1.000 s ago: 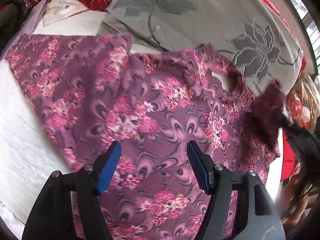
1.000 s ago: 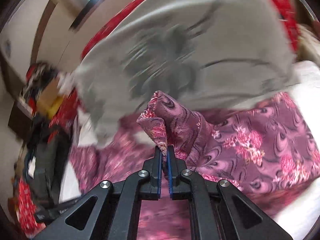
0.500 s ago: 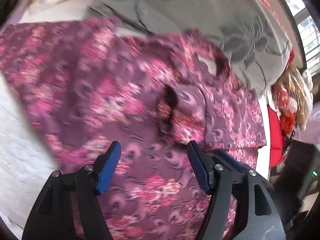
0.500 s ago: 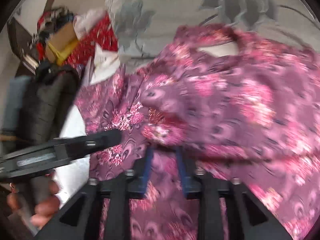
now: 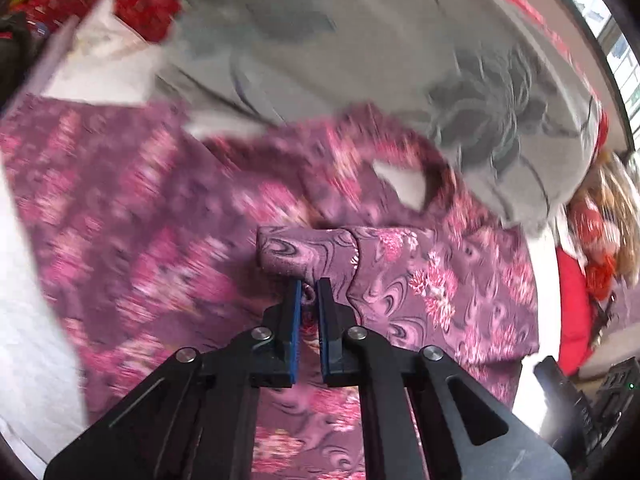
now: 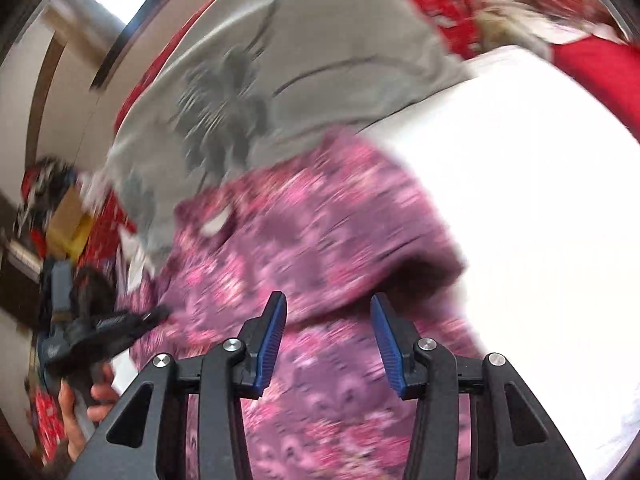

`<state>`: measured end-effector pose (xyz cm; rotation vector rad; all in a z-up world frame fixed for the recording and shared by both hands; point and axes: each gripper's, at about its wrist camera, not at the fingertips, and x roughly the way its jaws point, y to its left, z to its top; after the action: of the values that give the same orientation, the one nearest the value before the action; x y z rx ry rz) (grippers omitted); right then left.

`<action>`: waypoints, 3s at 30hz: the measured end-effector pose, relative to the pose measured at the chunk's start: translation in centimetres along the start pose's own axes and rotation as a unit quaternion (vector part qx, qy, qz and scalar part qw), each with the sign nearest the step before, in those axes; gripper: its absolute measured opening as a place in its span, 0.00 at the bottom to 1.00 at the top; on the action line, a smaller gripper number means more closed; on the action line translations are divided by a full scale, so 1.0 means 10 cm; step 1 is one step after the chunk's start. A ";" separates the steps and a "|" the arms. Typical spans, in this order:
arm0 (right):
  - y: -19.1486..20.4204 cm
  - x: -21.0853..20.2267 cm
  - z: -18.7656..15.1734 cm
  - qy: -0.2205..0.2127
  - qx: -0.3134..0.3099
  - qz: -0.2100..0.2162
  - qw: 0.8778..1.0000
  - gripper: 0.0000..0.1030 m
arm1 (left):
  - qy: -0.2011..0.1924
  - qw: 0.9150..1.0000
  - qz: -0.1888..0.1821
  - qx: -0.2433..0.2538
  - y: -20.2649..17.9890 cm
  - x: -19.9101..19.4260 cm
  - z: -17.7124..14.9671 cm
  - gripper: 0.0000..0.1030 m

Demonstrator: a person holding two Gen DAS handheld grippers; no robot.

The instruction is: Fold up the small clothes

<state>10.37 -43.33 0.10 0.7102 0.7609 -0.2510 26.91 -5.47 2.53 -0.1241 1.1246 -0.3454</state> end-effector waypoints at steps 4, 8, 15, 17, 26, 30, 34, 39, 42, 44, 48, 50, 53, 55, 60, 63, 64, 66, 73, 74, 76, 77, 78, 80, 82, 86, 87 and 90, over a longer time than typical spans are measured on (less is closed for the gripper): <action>-0.40 -0.14 0.18 -0.022 0.039 -0.010 0.999 0.46 | -0.025 0.999 0.038 -0.015 0.32 -0.25 0.05 0.05; -0.54 0.07 0.28 -0.001 0.064 -0.011 0.998 0.48 | 0.014 0.999 0.039 -0.026 0.45 -0.09 -0.01 0.05; -0.39 0.33 0.28 0.021 0.021 -0.025 0.999 0.11 | 0.037 0.997 0.061 -0.002 0.40 0.17 -0.14 0.09; -0.40 0.24 0.26 -0.013 0.010 -0.054 0.998 0.11 | 0.055 0.997 0.063 -0.002 0.44 0.28 -0.16 0.15; -0.19 0.13 0.23 -0.018 -0.016 -0.083 0.996 0.19 | 0.037 0.998 0.015 -0.051 0.61 0.02 -0.12 0.20; 0.37 0.35 0.11 0.018 -0.068 -0.049 0.996 0.21 | 0.069 0.997 0.036 -0.023 0.58 0.24 -0.11 0.21; 1.09 0.61 -0.16 0.053 -0.146 -0.018 0.988 0.25 | 0.036 0.998 -0.008 -0.055 0.87 -0.07 0.01 0.22; 1.98 1.05 -0.57 0.079 -0.232 0.018 0.969 0.36 | -0.014 0.995 0.049 -0.091 1.71 -0.46 0.41 0.67; 2.35 1.28 -0.82 0.074 -0.274 0.023 0.958 0.36 | -0.014 0.987 0.099 -0.125 2.38 -0.51 0.67 0.67; 2.46 1.46 -0.93 0.084 -0.294 0.025 0.952 0.34 | -0.012 0.981 0.116 -0.157 2.80 -0.51 0.76 0.67; 2.43 1.64 -1.20 0.032 -0.332 0.016 0.943 0.37 | 0.008 0.968 0.124 -0.218 3.45 -0.28 0.97 0.67; 2.42 1.65 -1.27 0.016 -0.335 0.019 0.942 0.37 | 0.013 0.965 0.110 -0.240 3.57 -0.17 1.03 0.67; 2.40 1.67 -1.25 0.022 -0.323 0.032 0.946 0.38 | 0.014 0.959 0.069 -0.276 3.71 0.05 1.09 0.67; 2.36 1.66 -1.25 0.022 -0.316 0.041 0.948 0.38 | 0.002 0.957 0.067 -0.282 3.70 0.12 1.12 0.67; 2.31 1.61 -1.20 0.021 -0.313 0.046 0.948 0.39 | -0.030 0.959 0.055 -0.277 3.67 0.11 1.22 0.03; 2.30 1.61 -1.19 0.022 -0.309 0.051 0.949 0.39 | -0.058 0.956 0.039 -0.284 3.69 -0.08 1.21 0.03; 2.30 1.61 -1.19 0.022 -0.309 0.051 0.949 0.39 | -0.064 0.957 0.036 -0.280 3.66 -0.15 1.20 0.03; 2.29 1.60 -1.19 0.022 -0.309 0.051 0.949 0.39 | -0.074 0.960 0.030 -0.268 3.58 -0.29 1.20 0.03; 2.39 1.55 -1.12 0.049 -0.313 0.023 0.948 0.39 | -0.099 0.972 0.024 -0.212 2.98 -0.78 1.19 0.03; 2.38 1.50 -1.09 0.051 -0.307 0.020 0.950 0.40 | -0.102 0.973 0.023 -0.204 2.88 -0.84 1.18 0.03; 2.32 1.41 -1.05 0.043 -0.300 0.015 0.953 0.44 | -0.105 0.975 0.015 -0.193 2.73 -0.91 1.15 0.03; 2.26 1.33 -1.01 0.031 -0.300 0.004 0.953 0.45 | -0.106 0.976 0.012 -0.190 2.66 -0.93 1.13 0.03; 2.22 1.30 -0.99 0.026 -0.302 -0.003 0.953 0.45 | -0.106 0.977 0.007 -0.183 2.58 -0.95 1.12 0.03; 2.08 1.19 -0.92 0.011 -0.306 -0.025 0.951 0.46 | -0.107 0.979 0.000 -0.171 2.38 -1.01 1.08 0.03; 1.92 1.09 -0.85 -0.004 -0.306 -0.051 0.951 0.46 | -0.108 0.981 -0.005 -0.159 2.20 -1.06 1.03 0.03; 1.54 0.97 -0.71 -0.018 -0.291 -0.102 0.951 0.48 | -0.108 0.985 -0.011 -0.133 1.83 -1.10 0.94 0.03; 1.45 0.96 -0.70 -0.018 -0.286 -0.112 0.951 0.48 | -0.108 0.986 -0.013 -0.126 1.75 -1.11 0.91 0.03; 1.13 0.99 -0.64 -0.009 -0.263 -0.138 0.955 0.52 | -0.105 0.988 -0.019 -0.108 1.46 -1.12 0.82 0.03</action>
<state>18.96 -30.30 -4.51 0.0948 0.8641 -0.2916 32.97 11.33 11.80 -0.3658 0.9487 -0.2382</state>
